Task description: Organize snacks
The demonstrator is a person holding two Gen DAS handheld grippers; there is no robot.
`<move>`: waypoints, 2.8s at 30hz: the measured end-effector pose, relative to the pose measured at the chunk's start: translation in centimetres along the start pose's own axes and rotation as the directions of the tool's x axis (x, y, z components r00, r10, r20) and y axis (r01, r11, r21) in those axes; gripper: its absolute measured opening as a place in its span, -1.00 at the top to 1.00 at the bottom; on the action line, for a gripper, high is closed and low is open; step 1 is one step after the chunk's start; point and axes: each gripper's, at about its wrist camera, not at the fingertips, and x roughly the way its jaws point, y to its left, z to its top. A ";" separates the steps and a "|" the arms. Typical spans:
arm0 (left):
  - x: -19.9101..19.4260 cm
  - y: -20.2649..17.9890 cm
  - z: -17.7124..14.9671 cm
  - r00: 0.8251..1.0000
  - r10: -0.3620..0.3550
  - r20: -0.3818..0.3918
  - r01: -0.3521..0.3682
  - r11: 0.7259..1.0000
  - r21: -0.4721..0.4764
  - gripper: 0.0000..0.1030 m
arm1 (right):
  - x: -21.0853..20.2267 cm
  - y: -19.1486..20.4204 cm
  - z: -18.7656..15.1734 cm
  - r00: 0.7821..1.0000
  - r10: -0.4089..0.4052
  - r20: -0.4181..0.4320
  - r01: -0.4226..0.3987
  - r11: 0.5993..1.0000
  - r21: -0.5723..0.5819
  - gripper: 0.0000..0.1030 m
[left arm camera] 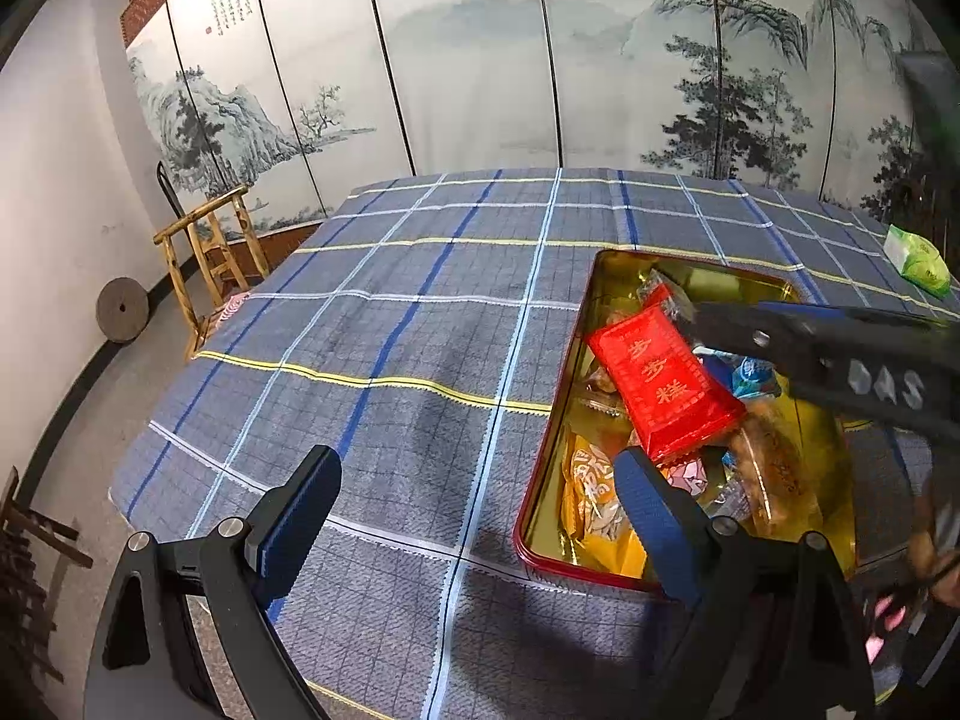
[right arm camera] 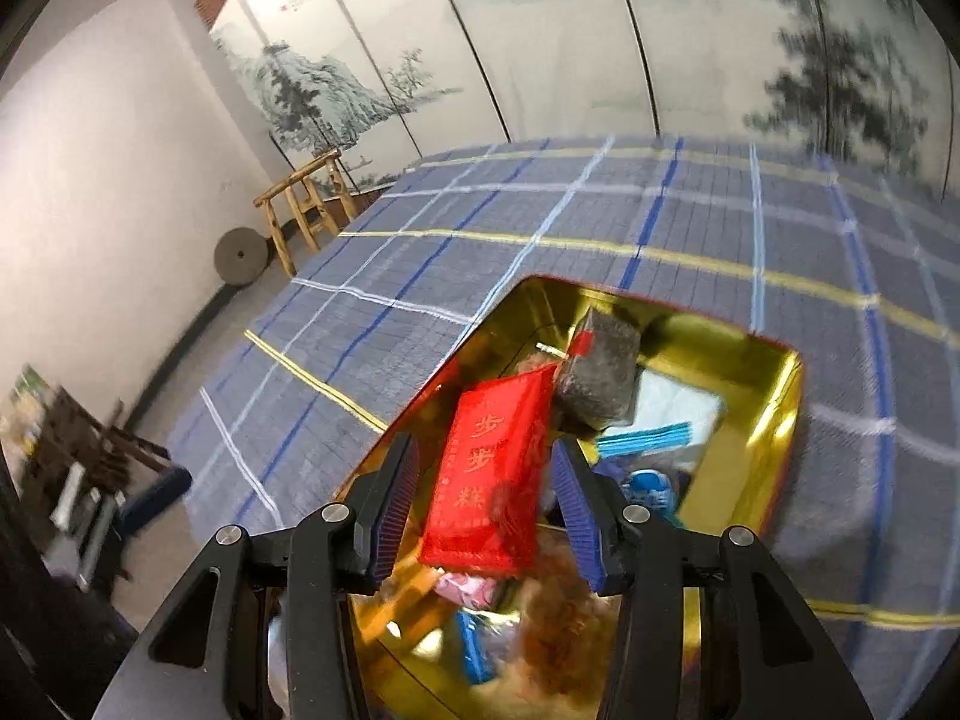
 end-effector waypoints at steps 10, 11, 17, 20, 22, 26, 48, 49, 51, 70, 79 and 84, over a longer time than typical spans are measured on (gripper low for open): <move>-3.1 0.1 0.2 0.997 -0.021 0.075 0.024 0.999 -0.043 -0.76 | -7.8 2.2 -3.4 0.945 -0.161 0.285 0.215 0.962 -0.170 -0.59; -3.5 0.1 0.2 0.996 -0.020 0.084 0.024 0.999 -0.049 -0.76 | -8.5 2.5 -3.7 0.938 -0.164 0.306 0.226 0.958 -0.177 -0.64; -6.6 0.4 0.1 0.986 -0.021 0.164 0.036 0.995 -0.091 -0.76 | -12.2 4.2 -5.8 0.882 -0.212 0.420 0.329 0.917 -0.227 -0.90; -8.6 0.3 0.1 0.974 -0.008 0.225 0.033 0.994 -0.108 -0.83 | -14.1 4.7 -6.6 0.862 -0.216 0.458 0.350 0.908 -0.229 -0.95; -10.0 0.2 0.1 0.965 0.000 0.261 0.031 0.993 -0.115 -0.87 | -15.1 4.8 -7.0 0.853 -0.216 0.476 0.354 0.908 -0.223 -0.97; -13.2 0.0 0.2 0.946 0.021 0.325 0.022 0.992 -0.127 -0.98 | -17.5 4.6 -7.5 0.834 -0.212 0.509 0.352 0.916 -0.196 -0.99; -23.8 0.1 0.6 0.873 -0.060 0.485 0.145 0.979 -0.141 -0.99 | -26.0 5.5 -10.1 0.761 -0.178 0.624 0.353 0.921 -0.167 -0.99; -23.9 0.1 0.6 0.871 -0.058 0.488 0.144 0.979 -0.141 -0.99 | -26.1 5.5 -10.0 0.761 -0.178 0.624 0.351 0.922 -0.164 -0.99; -23.8 0.0 0.6 0.870 -0.059 0.490 0.147 0.979 -0.143 -0.99 | -26.1 5.5 -10.0 0.763 -0.176 0.622 0.346 0.924 -0.162 -0.99; -21.0 0.0 -0.6 0.917 -0.011 0.398 0.094 0.977 -0.191 -0.99 | -25.3 6.1 -10.1 0.783 -0.186 0.594 0.348 0.922 -0.169 -0.99; -19.9 -0.1 -1.0 0.931 -0.002 0.366 0.079 0.978 -0.194 -0.99 | -24.7 6.1 -10.2 0.799 -0.191 0.571 0.343 0.924 -0.171 -0.99; -19.4 -0.3 -1.0 0.935 0.002 0.355 0.070 0.979 -0.191 -0.99 | -24.6 5.9 -10.3 0.805 -0.189 0.562 0.337 0.926 -0.172 -0.99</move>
